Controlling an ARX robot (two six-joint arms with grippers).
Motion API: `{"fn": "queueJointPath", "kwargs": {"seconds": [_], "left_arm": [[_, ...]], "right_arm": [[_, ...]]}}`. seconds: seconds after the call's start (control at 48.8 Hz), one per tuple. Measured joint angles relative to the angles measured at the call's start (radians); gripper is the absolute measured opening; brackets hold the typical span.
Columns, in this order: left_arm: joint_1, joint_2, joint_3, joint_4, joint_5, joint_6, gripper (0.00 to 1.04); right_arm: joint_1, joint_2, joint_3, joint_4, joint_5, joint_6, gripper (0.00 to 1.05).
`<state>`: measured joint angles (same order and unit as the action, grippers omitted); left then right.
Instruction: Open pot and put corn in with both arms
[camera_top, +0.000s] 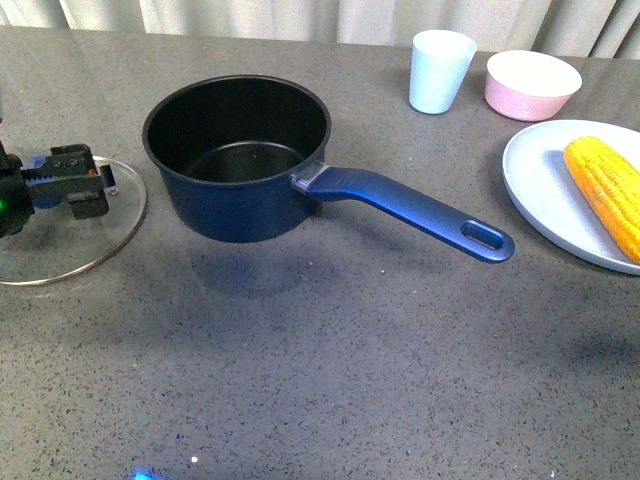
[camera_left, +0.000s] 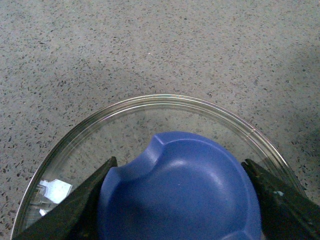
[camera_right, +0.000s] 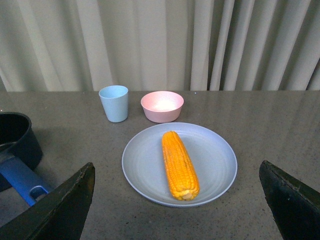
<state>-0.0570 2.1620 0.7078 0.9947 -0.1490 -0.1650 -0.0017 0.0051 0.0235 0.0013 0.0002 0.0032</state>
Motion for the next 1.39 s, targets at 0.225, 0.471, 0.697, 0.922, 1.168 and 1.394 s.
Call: {"fn": "queueJointPath", "kwargs": {"seconds": [0.225, 0.471, 0.697, 0.922, 1.168, 1.394], "left_arm": [[-0.008, -0.038, -0.069, 0.016, 0.021, 0.039, 0.96], [-0.011, -0.203, -0.197, 0.045, 0.050, 0.042, 0.96], [-0.006, -0.328, -0.326, 0.181, 0.095, 0.045, 0.87], [0.035, -0.408, -0.454, 0.392, 0.132, 0.097, 0.52], [0.053, -0.830, -0.643, 0.258, 0.148, 0.148, 0.02], [0.053, -1.136, -0.694, 0.003, 0.149, 0.153, 0.02]], "right_arm": [[0.000, 0.000, 0.000, 0.000, 0.000, 0.000, 0.96], [0.000, 0.000, 0.000, 0.000, 0.000, 0.000, 0.96], [0.000, 0.000, 0.000, 0.000, 0.000, 0.000, 0.96], [0.000, 0.000, 0.000, 0.000, 0.000, 0.000, 0.96], [0.000, -0.001, 0.000, -0.001, 0.000, 0.000, 0.96], [0.000, -0.001, 0.000, -0.001, 0.000, 0.000, 0.96]]}}
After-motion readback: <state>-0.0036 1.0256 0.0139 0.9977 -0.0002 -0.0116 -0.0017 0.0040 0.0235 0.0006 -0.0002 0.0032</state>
